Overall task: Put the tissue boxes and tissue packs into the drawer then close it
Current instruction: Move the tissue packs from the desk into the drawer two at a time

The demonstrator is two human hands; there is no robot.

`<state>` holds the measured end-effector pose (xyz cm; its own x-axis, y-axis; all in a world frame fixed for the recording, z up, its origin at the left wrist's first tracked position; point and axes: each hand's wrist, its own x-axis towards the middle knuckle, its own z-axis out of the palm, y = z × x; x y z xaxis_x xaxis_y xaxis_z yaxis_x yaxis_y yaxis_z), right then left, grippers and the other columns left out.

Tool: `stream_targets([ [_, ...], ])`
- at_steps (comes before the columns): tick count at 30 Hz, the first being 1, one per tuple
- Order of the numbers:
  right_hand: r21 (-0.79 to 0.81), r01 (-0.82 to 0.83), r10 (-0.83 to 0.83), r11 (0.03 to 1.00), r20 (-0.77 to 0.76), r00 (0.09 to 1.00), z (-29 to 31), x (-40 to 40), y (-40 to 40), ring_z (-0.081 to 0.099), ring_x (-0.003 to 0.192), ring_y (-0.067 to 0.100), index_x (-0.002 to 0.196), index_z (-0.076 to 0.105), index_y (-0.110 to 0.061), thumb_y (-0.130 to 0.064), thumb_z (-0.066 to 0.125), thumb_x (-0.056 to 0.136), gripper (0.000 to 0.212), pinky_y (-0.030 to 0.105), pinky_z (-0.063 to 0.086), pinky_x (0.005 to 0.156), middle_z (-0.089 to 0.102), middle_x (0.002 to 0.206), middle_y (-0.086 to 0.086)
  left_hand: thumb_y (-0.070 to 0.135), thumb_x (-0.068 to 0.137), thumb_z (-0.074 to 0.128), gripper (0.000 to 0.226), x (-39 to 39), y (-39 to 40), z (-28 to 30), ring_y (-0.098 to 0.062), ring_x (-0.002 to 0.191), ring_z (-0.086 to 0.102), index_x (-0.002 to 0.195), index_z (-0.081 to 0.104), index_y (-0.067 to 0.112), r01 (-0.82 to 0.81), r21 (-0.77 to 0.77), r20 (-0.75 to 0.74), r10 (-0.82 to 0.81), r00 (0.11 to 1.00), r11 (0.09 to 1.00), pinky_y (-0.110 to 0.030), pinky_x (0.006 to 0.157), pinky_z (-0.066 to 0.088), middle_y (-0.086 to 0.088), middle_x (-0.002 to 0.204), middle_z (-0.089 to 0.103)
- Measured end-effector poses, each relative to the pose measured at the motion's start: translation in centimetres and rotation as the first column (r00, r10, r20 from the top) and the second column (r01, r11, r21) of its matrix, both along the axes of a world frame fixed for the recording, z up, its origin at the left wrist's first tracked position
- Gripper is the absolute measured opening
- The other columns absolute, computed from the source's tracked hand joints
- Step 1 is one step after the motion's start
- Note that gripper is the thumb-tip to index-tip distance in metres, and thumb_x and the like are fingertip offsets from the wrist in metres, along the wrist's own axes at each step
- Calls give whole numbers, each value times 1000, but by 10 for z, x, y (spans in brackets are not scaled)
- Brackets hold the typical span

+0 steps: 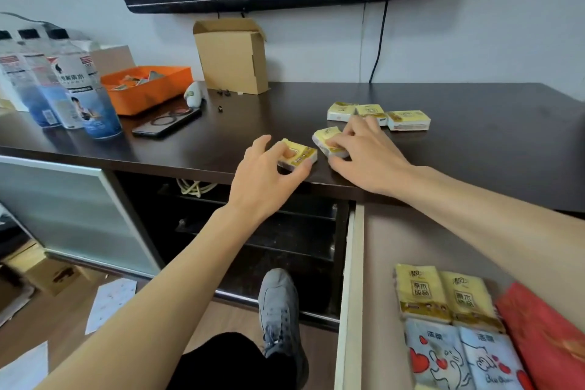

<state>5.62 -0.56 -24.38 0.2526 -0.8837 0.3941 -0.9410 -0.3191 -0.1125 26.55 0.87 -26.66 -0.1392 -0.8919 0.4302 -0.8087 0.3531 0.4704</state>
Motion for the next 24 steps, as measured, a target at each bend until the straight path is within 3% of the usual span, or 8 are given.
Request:
stream_targets([
  [4, 109, -26, 18, 994, 74, 997, 3, -35, 34, 31, 143, 21, 133, 64, -22, -37, 58, 99, 38, 46, 41, 109, 40, 149, 1, 59, 85, 62, 38, -16, 12, 10, -15, 99, 55, 103, 62, 26, 61, 9, -6, -61, 998, 998, -25, 64, 42, -1, 121, 63],
  [10, 114, -4, 3, 994, 14, 1000, 7, -71, 74, 54, 109, 21, 127, 64, -24, -46, 55, 98, 37, 38, 46, 90, 45, 128, -5, 43, 86, 68, 31, -36, 28, 16, -11, 93, 56, 108, 58, 23, 168, 95, -22, -167, 986, 981, -26, 66, 48, 0, 118, 63],
  [12, 155, 1, -2, 988, 5, 1000, 11, -81, 83, 54, 104, 22, 121, 64, -25, -43, 58, 97, 31, 35, 41, 87, 40, 140, -3, 44, 85, 68, 29, -40, 31, 17, -9, 89, 57, 106, 58, 26, 216, 142, -24, -214, 976, 966, -24, 64, 47, 5, 114, 60],
  [15, 261, -16, 7, 965, 34, 999, 22, -91, 86, 52, 114, 23, 121, 65, -26, -34, 66, 94, 28, 34, 42, 94, 36, 157, 1, 45, 83, 69, 25, -45, 36, 18, -2, 86, 56, 100, 58, 31, 264, 178, -63, -257, 964, 948, -24, 63, 46, 9, 110, 57],
  [16, 286, -32, 16, 958, 58, 998, 26, -94, 86, 55, 112, 18, 117, 65, -26, -32, 69, 93, 25, 29, 42, 91, 46, 147, 1, 45, 83, 70, 24, -49, 38, 18, -2, 86, 56, 100, 58, 31, 274, 176, -67, -267, 961, 945, -25, 64, 47, 9, 109, 57],
  [18, 326, -53, 11, 944, 129, 992, 33, -98, 87, 56, 84, -4, 108, 65, -27, -31, 76, 89, 22, 12, 36, 67, 59, 108, -7, 44, 82, 72, 24, -58, 45, 19, -3, 86, 57, 99, 59, 31, 299, 174, -75, -290, 954, 938, -25, 62, 47, 9, 108, 58],
  [20, 332, -41, -27, 943, 196, 980, 35, -100, 89, 53, 66, -10, 105, 66, -26, -35, 81, 85, 27, 12, 36, 57, 54, 86, -13, 42, 82, 75, 25, -64, 53, 23, -6, 87, 61, 100, 61, 31, 342, 196, -116, -325, 939, 919, -26, 64, 49, 9, 108, 62],
  [24, 278, -10, -66, 961, 264, 962, 29, -108, 117, 50, 74, 2, 103, 55, -33, -44, 86, 75, 44, 20, 33, 59, 46, 95, -17, 33, 79, 81, 28, -69, 75, 35, -9, 101, 65, 103, 67, 31, 524, 248, -237, -473, 849, 815, -32, 90, 54, 12, 111, 69],
])
